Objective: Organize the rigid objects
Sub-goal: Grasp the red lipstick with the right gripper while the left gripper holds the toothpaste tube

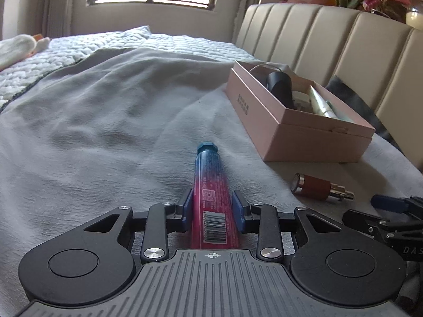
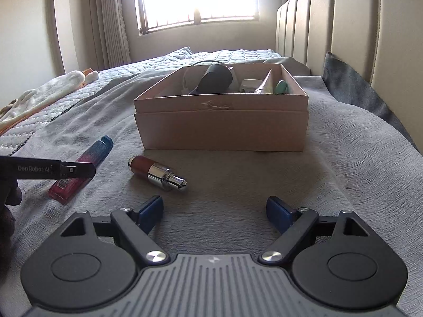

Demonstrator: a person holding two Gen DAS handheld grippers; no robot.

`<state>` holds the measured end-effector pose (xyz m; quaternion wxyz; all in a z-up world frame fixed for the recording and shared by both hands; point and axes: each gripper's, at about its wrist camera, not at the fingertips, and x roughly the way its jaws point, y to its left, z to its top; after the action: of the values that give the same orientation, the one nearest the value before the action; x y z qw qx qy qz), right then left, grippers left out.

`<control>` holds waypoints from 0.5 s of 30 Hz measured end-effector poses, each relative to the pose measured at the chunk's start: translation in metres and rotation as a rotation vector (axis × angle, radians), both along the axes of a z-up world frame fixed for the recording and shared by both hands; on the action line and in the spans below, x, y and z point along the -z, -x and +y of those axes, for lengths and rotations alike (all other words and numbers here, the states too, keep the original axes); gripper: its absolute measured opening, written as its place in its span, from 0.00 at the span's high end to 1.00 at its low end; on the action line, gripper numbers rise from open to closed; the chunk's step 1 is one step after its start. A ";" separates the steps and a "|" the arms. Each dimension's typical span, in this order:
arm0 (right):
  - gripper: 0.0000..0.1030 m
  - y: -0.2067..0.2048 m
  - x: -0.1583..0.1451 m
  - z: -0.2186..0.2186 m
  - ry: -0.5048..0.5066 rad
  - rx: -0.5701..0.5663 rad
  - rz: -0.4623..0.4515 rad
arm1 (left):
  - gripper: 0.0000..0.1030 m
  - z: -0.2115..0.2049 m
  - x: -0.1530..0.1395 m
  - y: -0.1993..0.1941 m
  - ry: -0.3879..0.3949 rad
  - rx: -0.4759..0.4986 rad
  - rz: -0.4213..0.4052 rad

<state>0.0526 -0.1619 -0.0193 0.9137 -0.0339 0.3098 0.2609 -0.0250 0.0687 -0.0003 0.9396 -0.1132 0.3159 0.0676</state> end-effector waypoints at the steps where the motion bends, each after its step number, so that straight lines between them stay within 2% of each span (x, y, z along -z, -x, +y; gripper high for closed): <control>1: 0.16 0.000 -0.001 0.003 0.018 0.002 0.001 | 0.66 -0.002 0.000 0.001 -0.012 -0.001 -0.007; 5: 0.16 -0.001 -0.008 0.010 0.061 0.000 -0.013 | 0.66 -0.004 0.003 0.005 -0.032 -0.003 -0.040; 9: 0.16 -0.010 -0.016 0.015 0.079 0.033 -0.030 | 0.65 0.008 0.005 0.008 0.042 -0.005 -0.064; 13: 0.16 -0.016 -0.025 0.027 0.228 0.168 -0.169 | 0.66 0.013 0.006 0.009 0.082 -0.007 -0.078; 15: 0.16 -0.014 -0.034 0.027 0.213 0.182 -0.192 | 0.66 0.013 0.006 0.009 0.081 -0.007 -0.079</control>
<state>0.0670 -0.1350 0.0142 0.9502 -0.1270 0.2487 0.1382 -0.0342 0.0820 -0.0063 0.9457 -0.1551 0.2806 0.0533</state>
